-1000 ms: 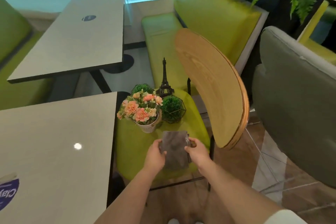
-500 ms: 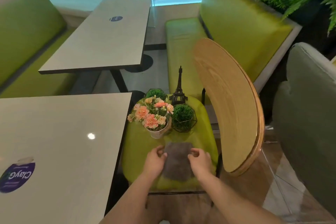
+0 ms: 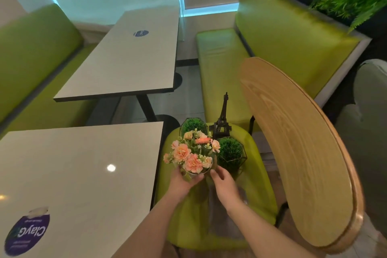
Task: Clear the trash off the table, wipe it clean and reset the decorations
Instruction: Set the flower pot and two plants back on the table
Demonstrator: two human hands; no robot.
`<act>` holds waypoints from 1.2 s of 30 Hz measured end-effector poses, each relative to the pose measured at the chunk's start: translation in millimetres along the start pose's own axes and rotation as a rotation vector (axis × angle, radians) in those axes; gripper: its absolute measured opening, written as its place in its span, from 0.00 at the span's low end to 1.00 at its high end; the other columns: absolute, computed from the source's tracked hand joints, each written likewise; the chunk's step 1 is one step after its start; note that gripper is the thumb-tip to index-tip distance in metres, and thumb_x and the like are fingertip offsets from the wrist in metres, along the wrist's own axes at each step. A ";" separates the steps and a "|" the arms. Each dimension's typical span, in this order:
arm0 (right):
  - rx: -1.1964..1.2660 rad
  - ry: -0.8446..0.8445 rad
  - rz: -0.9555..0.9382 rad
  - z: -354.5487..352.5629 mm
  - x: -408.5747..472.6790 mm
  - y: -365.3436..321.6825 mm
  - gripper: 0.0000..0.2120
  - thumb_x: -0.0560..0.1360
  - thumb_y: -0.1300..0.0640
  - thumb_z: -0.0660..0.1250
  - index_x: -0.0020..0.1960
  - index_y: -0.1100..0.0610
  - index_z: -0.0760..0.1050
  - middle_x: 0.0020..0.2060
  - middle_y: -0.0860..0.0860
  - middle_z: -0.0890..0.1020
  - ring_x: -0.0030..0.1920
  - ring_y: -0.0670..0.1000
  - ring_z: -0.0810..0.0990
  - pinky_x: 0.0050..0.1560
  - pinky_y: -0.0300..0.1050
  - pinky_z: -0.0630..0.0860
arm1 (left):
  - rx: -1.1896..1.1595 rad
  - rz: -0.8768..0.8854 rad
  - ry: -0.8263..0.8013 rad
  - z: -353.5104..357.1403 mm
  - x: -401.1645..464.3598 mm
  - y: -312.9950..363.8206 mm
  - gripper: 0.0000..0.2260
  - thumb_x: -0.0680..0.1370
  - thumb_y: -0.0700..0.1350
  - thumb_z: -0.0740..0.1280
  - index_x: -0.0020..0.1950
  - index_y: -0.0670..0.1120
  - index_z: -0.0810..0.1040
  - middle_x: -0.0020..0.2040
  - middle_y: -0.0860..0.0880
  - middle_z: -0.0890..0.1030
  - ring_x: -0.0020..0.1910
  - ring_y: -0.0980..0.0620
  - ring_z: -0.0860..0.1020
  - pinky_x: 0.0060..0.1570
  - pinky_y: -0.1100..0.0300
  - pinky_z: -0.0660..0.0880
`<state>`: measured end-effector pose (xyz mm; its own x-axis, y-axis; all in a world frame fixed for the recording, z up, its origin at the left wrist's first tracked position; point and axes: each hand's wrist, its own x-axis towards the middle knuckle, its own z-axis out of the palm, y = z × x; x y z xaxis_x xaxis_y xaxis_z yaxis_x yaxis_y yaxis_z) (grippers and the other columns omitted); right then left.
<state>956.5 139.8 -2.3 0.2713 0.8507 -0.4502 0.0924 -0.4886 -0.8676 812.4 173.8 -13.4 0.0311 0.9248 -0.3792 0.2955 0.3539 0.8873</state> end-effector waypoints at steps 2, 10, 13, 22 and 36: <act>0.033 -0.035 -0.006 5.2 -1.4 -3.0 0.23 0.81 0.50 0.61 0.75 0.52 0.64 0.69 0.50 0.72 0.68 0.52 0.71 0.60 0.43 0.68 | -0.048 0.009 -0.029 -1.5 3.2 4.0 0.41 0.67 0.50 0.79 0.74 0.51 0.61 0.65 0.55 0.72 0.65 0.54 0.69 0.62 0.59 0.66; 0.057 -0.084 -0.042 6.4 -4.9 -3.0 0.23 0.80 0.51 0.64 0.73 0.50 0.63 0.68 0.50 0.73 0.63 0.49 0.71 0.59 0.43 0.69 | -0.115 -0.021 0.002 5.0 -8.6 11.6 0.34 0.72 0.43 0.75 0.73 0.50 0.62 0.67 0.50 0.73 0.67 0.49 0.70 0.62 0.56 0.67; 0.078 -0.102 -0.073 6.4 -10.1 -4.8 0.23 0.79 0.52 0.66 0.72 0.50 0.65 0.66 0.49 0.74 0.62 0.49 0.72 0.58 0.43 0.68 | -0.125 0.040 0.038 4.2 -22.7 11.3 0.32 0.73 0.45 0.74 0.71 0.52 0.61 0.61 0.55 0.71 0.63 0.54 0.69 0.59 0.59 0.67; 0.102 -0.259 -0.141 42.9 -64.1 -0.5 0.19 0.78 0.56 0.68 0.67 0.52 0.68 0.57 0.47 0.76 0.53 0.45 0.75 0.43 0.31 0.70 | -0.212 0.069 0.306 -35.3 -92.6 -17.0 0.32 0.73 0.45 0.74 0.71 0.48 0.62 0.65 0.53 0.72 0.62 0.52 0.73 0.55 0.61 0.71; 0.069 -0.488 -0.177 176.3 -150.9 -8.3 0.17 0.77 0.58 0.69 0.64 0.55 0.70 0.56 0.51 0.77 0.51 0.45 0.77 0.42 0.33 0.70 | -0.231 0.069 0.504 -179.6 -171.4 -69.0 0.28 0.77 0.47 0.70 0.73 0.48 0.62 0.65 0.53 0.72 0.60 0.51 0.74 0.46 0.67 0.71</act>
<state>745.8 49.6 35.6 -0.2218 0.9187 -0.3268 0.0282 -0.3290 -0.9439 615.2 16.0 37.5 -0.4341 0.8792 -0.1963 0.0905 0.2594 0.9615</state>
